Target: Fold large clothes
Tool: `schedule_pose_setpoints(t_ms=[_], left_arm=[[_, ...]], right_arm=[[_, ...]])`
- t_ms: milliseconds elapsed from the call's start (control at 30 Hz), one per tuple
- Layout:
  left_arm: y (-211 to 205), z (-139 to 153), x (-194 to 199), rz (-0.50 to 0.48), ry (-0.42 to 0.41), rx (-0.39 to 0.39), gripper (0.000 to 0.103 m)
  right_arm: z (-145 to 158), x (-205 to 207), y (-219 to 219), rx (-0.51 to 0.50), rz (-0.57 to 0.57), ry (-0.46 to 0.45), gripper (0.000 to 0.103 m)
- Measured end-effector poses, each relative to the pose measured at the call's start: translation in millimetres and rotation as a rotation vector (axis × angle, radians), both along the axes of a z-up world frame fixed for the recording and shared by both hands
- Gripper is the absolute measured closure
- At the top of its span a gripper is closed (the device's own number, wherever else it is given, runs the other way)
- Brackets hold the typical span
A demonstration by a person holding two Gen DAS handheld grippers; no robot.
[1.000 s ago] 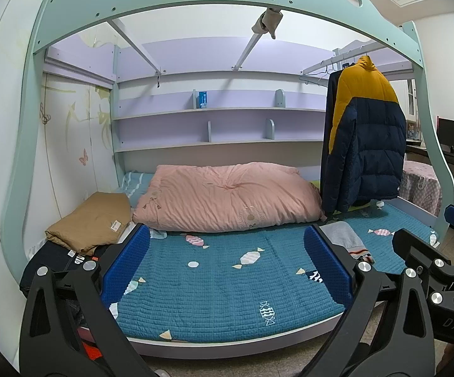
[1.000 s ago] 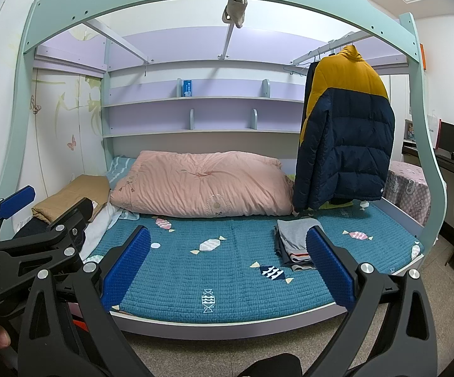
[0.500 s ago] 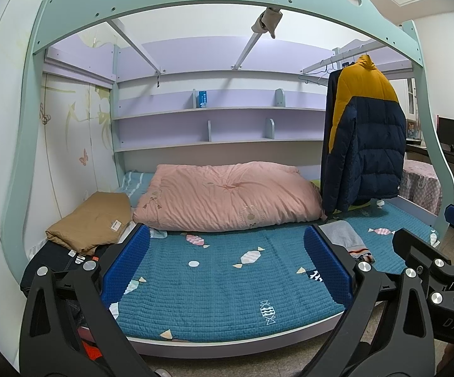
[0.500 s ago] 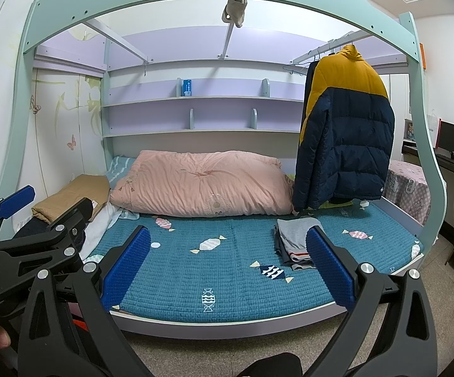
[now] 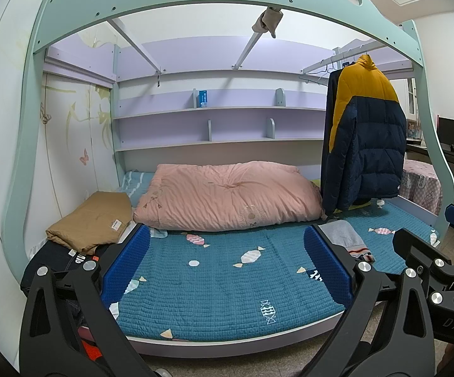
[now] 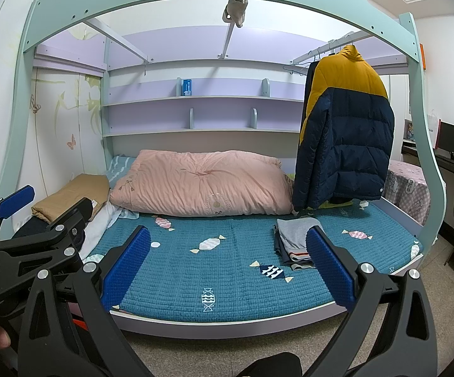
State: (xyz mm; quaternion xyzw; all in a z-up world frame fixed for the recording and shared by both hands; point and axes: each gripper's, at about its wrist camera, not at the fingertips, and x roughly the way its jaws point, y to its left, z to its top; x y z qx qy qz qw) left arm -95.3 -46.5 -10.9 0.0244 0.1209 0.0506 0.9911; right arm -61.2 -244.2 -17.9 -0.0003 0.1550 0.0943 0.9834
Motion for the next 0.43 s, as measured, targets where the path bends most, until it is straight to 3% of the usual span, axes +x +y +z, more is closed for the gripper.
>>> schedule_pose_setpoints(t_ms=[433], left_arm=[[9.5,-13.8,4.3,-0.016,0.039,-0.024,0.004]], right_arm=[[-5.6,1.4,0.3,-0.007,-0.005,0.01,0.007]])
